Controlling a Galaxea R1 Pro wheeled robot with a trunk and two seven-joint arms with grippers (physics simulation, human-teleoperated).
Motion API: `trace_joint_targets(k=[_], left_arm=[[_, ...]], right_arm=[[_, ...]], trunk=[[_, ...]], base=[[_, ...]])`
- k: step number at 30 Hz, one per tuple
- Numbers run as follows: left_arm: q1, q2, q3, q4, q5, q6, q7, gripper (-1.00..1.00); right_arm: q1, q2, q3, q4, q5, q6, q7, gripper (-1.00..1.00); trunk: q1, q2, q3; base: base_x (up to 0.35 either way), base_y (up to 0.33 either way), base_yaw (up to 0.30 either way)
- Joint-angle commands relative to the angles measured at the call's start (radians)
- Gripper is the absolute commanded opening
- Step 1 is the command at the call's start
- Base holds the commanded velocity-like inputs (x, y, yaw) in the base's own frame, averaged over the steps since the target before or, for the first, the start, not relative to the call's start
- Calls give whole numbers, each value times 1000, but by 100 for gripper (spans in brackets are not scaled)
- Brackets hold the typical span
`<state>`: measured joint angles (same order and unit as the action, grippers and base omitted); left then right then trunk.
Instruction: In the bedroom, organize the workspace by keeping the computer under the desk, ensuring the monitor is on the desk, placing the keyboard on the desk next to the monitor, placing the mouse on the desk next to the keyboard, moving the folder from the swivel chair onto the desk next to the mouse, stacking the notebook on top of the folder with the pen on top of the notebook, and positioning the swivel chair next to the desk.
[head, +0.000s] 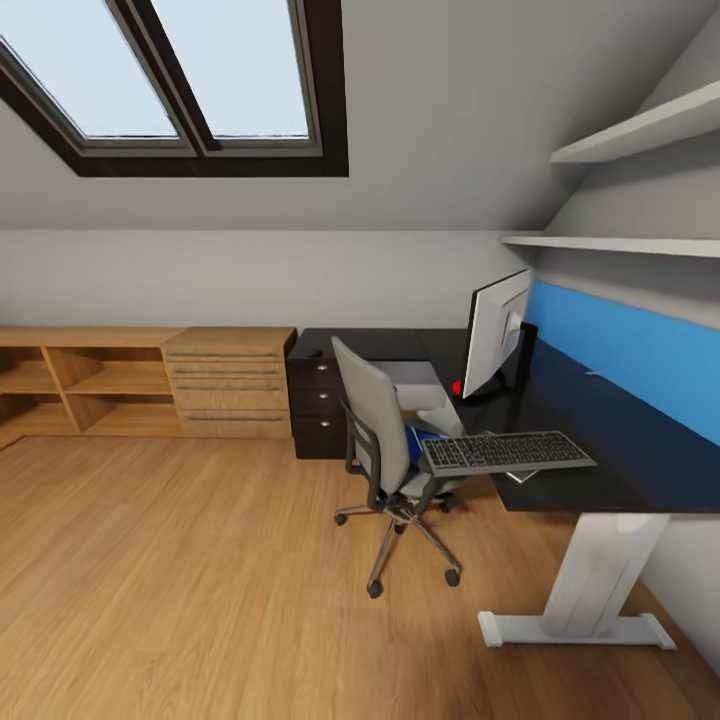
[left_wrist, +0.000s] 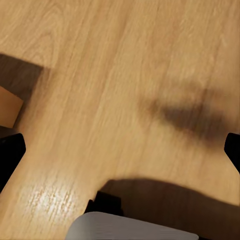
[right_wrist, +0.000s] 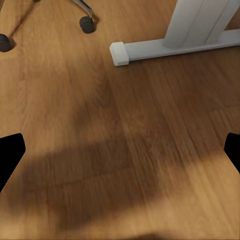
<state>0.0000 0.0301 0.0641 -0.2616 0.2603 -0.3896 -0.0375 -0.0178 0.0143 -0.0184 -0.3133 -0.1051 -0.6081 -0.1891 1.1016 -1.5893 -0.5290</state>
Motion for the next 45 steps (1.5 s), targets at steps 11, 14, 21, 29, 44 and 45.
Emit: trace_joint_targets(k=[11,14,21,29,44,45], left_arm=[[0,-1,5,-1,0,-4,-7,100],[0,-1,5,-1,0,-4,-7,100],[0,0,4,-1,0,-5,-6,100],[0,1,5,-1,0,-5,-6,100],[0,1,5,-1,2,-1,-5,100],[0,0,5,-1,3,0,-5,100]], right_arm=[[0,1,-2,0,-7,-5,3,100],[0,1,-2,0,-7,-5,3,100],[0,0,-2,0,-7,-5,3,100],[-1,0,-2,0,-7,-5,3,100],[-1,1,-2,0,-7,-4,3,100],[-1,1,-2,0,-7,-4,3,100]], trunk=[[42,-78,-35],[54,-99,-45],[81,-148,-67],[111,-204,-92],[169,-309,-139],[173,-316,-142]], base=[[0,0,0],[0,0,0],[0,0,0],[0,0,0],[0,0,0],[0,0,0]])
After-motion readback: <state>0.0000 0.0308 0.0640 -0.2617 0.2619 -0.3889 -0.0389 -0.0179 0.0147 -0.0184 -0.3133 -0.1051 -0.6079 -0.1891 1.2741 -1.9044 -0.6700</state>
